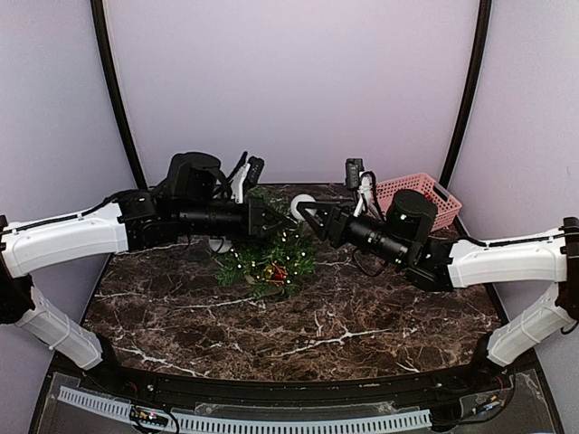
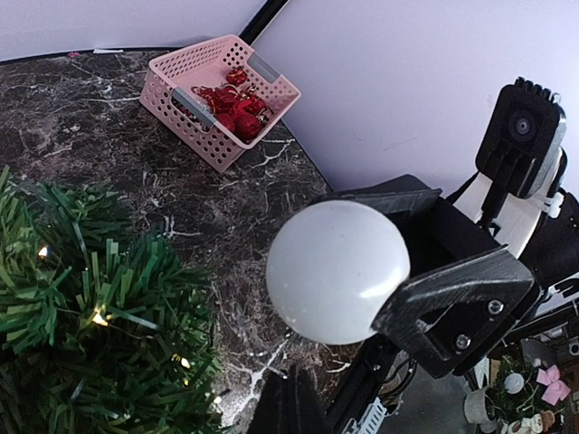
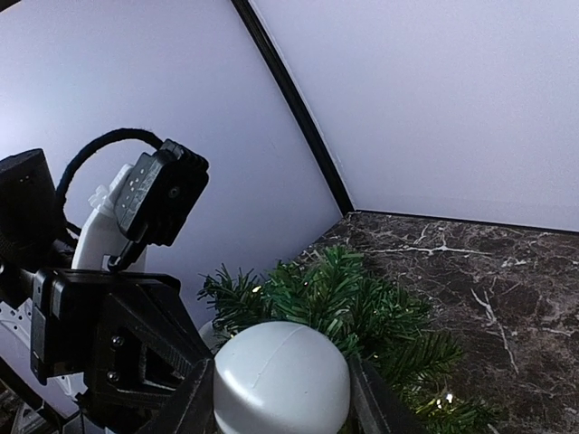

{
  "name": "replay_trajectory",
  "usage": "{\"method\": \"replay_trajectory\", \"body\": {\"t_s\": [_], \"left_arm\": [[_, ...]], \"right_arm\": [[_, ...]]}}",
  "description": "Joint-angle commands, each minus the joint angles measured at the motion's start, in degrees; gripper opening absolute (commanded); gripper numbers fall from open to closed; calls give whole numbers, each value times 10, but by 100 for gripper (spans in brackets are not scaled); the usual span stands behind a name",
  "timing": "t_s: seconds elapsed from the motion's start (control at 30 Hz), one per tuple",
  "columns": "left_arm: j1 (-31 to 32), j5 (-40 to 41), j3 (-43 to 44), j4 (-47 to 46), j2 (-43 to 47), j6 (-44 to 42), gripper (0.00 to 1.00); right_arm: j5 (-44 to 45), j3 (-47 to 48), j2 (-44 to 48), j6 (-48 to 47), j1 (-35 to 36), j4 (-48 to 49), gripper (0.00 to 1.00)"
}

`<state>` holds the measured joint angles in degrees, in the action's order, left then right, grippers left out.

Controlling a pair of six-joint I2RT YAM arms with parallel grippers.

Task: Decorate the small christmas tree
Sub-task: Hang the ornament ball on the branch.

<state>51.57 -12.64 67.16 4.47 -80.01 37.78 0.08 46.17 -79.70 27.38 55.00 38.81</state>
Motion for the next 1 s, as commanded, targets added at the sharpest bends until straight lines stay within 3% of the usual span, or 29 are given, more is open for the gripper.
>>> {"method": "replay_trajectory", "body": {"t_s": [0.0, 0.33, 0.97], "left_arm": [[11, 54, 27, 54, 2, -34, 0], [13, 73, -1, 70, 50, -31, 0], [13, 49, -152, 65, 195, -13, 0]], "right_arm": [[5, -5, 19, 9, -1, 46, 44], [19, 33, -16, -15, 33, 36, 44], [88, 83, -78, -45, 137, 17, 44]]}}
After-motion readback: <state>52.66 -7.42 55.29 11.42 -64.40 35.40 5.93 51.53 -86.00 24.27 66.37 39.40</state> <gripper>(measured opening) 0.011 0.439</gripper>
